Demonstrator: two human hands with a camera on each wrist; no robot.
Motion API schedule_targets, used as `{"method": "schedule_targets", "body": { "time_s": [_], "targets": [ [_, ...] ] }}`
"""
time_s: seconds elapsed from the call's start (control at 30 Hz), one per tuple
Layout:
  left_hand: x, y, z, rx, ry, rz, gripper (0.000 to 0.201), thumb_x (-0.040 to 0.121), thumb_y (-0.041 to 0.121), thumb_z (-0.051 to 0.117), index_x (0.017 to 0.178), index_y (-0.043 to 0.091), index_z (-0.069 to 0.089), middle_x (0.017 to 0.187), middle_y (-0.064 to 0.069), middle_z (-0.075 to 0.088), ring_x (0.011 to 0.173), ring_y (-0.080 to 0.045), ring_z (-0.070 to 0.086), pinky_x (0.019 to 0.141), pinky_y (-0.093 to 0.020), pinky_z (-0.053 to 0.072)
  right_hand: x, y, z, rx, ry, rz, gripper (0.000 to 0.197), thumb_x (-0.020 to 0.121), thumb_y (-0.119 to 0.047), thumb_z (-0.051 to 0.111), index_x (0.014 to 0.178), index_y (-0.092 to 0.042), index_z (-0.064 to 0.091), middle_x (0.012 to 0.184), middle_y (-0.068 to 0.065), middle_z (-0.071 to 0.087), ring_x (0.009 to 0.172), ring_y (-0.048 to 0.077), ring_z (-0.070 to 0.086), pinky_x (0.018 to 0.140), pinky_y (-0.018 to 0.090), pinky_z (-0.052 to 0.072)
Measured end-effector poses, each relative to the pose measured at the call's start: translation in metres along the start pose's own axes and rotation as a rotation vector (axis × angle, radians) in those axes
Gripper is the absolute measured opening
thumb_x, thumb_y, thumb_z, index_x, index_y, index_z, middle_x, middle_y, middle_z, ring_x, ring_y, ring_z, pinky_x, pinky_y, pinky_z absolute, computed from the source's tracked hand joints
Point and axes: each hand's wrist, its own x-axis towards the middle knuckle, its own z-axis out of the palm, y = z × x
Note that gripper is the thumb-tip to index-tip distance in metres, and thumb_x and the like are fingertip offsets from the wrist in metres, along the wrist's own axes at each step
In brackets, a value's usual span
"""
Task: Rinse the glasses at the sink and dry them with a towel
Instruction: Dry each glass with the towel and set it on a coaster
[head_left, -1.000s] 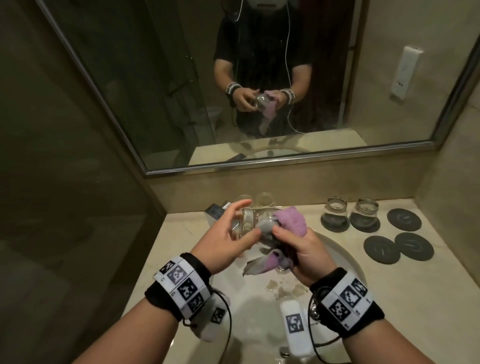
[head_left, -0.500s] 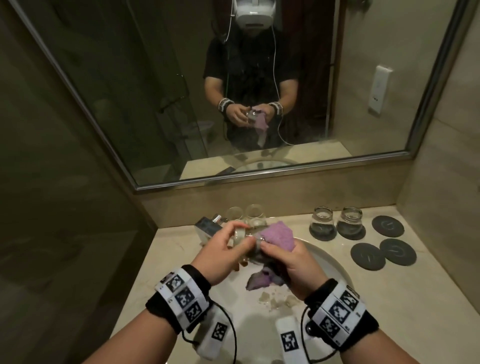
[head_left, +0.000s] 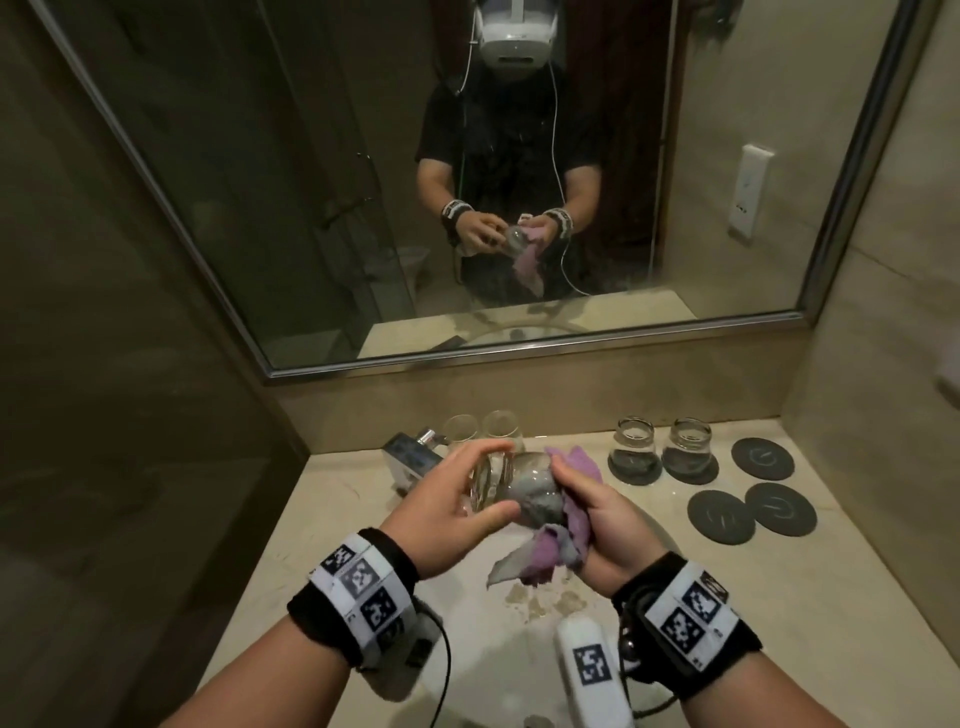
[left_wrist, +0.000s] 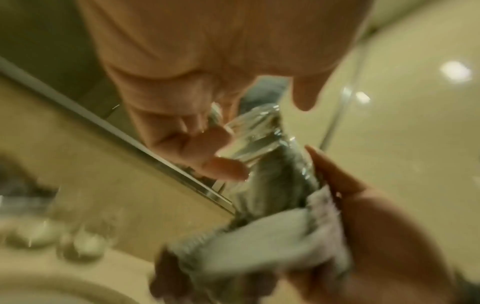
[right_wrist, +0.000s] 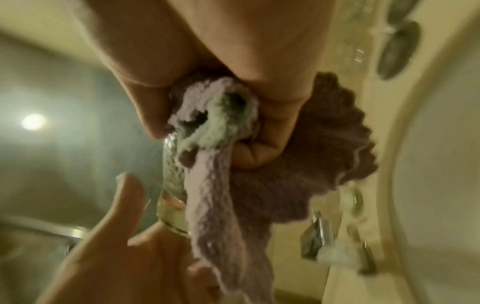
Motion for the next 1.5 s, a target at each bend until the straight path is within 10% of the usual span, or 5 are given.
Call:
{"method": "schedule_targets", "body": {
  "time_s": [0.53, 0.73, 0.9, 1.07, 1.5],
  "targets": [
    [-0.005, 0.012, 0.005, -0.563, 0.087, -0.407, 0.04, 0.089, 0.037, 0.059, 0.121, 0.014, 0.051, 0.091, -0.004, 0.062, 0.061, -0.017, 0.065, 0.051, -0.022, 0.046, -0.004, 0.006, -0.002, -0.282, -0.006, -0.049, 0.051, 0.079, -0.044, 0.07, 0.103, 0.001, 0.069, 0.106, 0.036, 0.065, 0.055, 0.028, 0.063, 0.044, 0.024, 0.046],
    [-0.018, 0.011, 0.0, -0.101, 0.063, -0.024, 0.051, 0.086, 0.033, 0.069, 0.131, 0.033, 0.044, 0.124, 0.01, 0.054, 0.102, -0.009, 0.063, 0.083, -0.026, 0.054, -0.009, -0.002, -0.003, 0.018, -0.104, 0.036, 0.04, 0.096, -0.019, 0.046, 0.128, 0.003, 0.053, 0.129, 0.032, 0.055, 0.101, 0.037, 0.065, 0.081, 0.049, 0.057],
    [-0.013, 0.016, 0.003, -0.509, 0.088, -0.26, 0.043, 0.088, 0.026, 0.065, 0.127, 0.024, 0.046, 0.115, -0.012, 0.06, 0.068, -0.018, 0.066, 0.06, -0.034, 0.051, -0.01, 0.004, -0.003, -0.235, -0.039, -0.087, 0.042, 0.086, -0.03, 0.063, 0.11, 0.005, 0.066, 0.108, 0.035, 0.064, 0.055, 0.026, 0.058, 0.04, 0.021, 0.044],
    [-0.02, 0.012, 0.001, -0.044, 0.057, 0.053, 0.054, 0.083, 0.03, 0.071, 0.129, 0.035, 0.045, 0.128, 0.011, 0.051, 0.115, -0.007, 0.055, 0.095, -0.037, 0.051, -0.011, 0.002, -0.007, -0.059, -0.154, -0.02, 0.075, 0.072, -0.029, 0.081, 0.132, 0.004, 0.051, 0.135, 0.026, 0.052, 0.122, 0.04, 0.051, 0.106, 0.053, 0.035],
    [-0.028, 0.013, 0.005, -0.351, 0.126, -0.042, 0.053, 0.079, 0.03, 0.074, 0.123, 0.039, 0.046, 0.118, -0.003, 0.061, 0.097, -0.026, 0.067, 0.084, -0.05, 0.056, -0.016, -0.014, 0.008, -0.399, -0.277, -0.031, 0.05, 0.081, -0.024, 0.069, 0.124, -0.002, 0.058, 0.096, 0.011, 0.073, 0.069, 0.021, 0.066, 0.054, 0.026, 0.053]
  ]
}}
